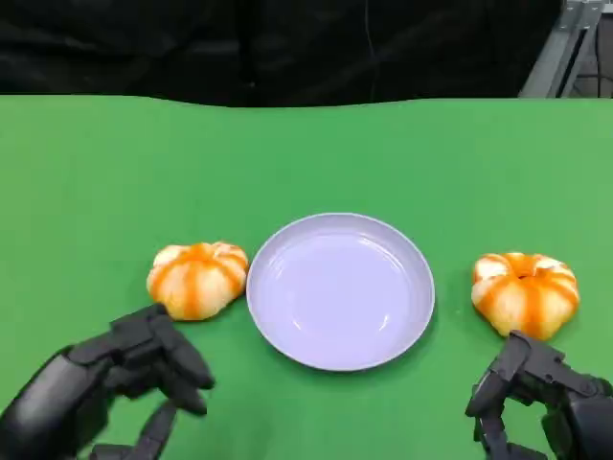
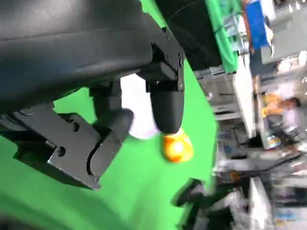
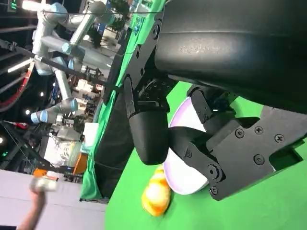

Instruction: Grasp the bread from the table and place it into the plate.

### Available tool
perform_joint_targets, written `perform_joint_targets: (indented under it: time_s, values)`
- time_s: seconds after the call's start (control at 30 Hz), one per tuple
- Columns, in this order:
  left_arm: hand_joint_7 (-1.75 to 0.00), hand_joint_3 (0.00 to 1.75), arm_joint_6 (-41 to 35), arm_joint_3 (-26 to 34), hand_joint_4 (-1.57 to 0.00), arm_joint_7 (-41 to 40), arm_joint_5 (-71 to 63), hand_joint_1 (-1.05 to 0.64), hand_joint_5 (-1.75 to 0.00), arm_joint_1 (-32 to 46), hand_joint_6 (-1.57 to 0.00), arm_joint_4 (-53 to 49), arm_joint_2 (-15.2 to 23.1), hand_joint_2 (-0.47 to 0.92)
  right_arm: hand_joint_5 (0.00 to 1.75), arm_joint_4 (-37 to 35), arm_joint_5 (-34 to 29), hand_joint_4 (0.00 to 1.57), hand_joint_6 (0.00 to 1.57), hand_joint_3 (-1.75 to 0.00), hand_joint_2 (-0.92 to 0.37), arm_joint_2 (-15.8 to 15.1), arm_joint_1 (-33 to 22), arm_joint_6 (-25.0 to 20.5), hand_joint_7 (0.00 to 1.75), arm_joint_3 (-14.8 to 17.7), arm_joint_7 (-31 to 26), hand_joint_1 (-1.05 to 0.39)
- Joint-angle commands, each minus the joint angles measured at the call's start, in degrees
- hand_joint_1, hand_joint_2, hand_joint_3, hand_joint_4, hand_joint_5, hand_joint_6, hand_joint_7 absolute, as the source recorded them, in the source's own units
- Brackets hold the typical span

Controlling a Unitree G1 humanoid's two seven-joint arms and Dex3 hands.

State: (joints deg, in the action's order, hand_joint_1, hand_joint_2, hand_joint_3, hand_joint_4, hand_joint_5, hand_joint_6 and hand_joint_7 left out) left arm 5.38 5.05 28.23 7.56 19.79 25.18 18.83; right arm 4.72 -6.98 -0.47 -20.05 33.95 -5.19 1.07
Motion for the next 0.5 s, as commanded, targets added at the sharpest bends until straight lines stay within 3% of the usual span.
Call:
perform_joint_targets:
  time_s: [0.03,0.13,0.23,0.5]
  values:
    - [-0.54,0.16,7.02,-0.49,-0.10,-4.89,-12.68,-0.56,-0.85,-3.24,-0.48,-1.24,2.52,0.90,1.75,0.10,0.73,0.80,0.72,-1.16,-0.53,-0.87,0.28,-0.39,1.59,0.50,0.25,-0.14]
    - [-0.38,0.05,9.80,-1.65,-0.12,-9.64,-22.22,-0.62,-0.74,-5.58,-0.55,-2.59,2.68,0.92,1.75,-0.02,0.60,0.81,0.72,-1.17,-0.53,-1.01,0.35,-0.29,1.59,0.64,0.28,-0.13]
    - [-0.17,0.03,12.27,-3.39,-0.13,-15.02,-33.26,-0.78,-0.62,-9.70,-0.63,-5.59,3.31,0.92,1.75,-0.08,0.59,0.81,0.72,-1.16,-0.53,-1.08,0.31,-0.46,1.59,0.70,0.32,-0.15]
    - [-0.02,0.03,11.16,-8.93,-0.05,-18.79,-49.17,-0.88,-0.48,-19.90,-0.55,-12.35,6.29,0.91,1.75,0.35,0.34,0.82,0.73,-1.15,-0.53,-0.80,0.31,-1.49,1.59,0.50,0.08,-0.15]
